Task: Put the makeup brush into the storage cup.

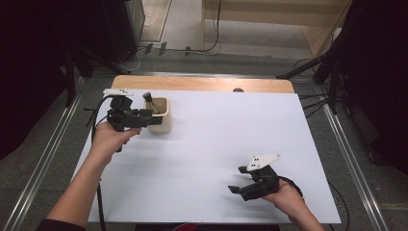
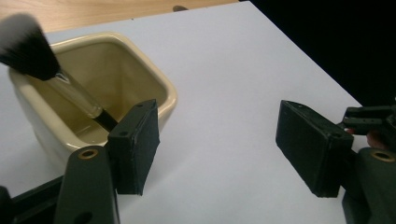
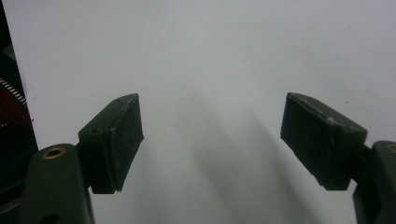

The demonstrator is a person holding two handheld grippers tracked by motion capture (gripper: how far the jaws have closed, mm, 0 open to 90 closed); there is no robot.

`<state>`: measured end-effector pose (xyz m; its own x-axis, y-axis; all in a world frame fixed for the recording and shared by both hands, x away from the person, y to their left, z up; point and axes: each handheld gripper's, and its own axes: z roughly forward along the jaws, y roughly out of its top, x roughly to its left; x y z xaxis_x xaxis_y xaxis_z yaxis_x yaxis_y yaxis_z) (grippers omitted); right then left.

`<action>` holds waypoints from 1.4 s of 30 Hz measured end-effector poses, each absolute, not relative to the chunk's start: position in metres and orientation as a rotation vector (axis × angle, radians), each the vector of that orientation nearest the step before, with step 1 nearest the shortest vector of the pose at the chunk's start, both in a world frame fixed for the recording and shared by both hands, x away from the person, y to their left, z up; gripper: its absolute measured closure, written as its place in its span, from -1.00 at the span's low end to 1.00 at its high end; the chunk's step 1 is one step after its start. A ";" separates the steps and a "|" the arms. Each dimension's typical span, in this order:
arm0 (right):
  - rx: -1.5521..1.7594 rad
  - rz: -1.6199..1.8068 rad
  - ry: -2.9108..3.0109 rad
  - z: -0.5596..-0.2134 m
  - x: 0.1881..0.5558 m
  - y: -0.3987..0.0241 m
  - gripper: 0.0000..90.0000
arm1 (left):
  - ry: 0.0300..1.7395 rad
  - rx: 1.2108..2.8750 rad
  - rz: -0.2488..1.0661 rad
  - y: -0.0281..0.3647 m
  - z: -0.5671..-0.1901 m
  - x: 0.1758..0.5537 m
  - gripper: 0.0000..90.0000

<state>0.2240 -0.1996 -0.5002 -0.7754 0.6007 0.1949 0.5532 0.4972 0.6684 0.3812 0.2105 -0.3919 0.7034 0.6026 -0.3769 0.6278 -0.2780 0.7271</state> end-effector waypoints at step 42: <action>1.047 1.167 2.654 -0.501 0.223 -0.203 -0.50 | 0.796 2.070 -0.062 0.169 -0.440 0.326 -0.47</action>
<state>0.2225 -0.2026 -0.5007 -0.7677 0.6067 0.2063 0.5621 0.4831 0.6713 0.3258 0.1694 -0.4402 0.7924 0.5145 -0.3275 0.5589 -0.3974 0.7279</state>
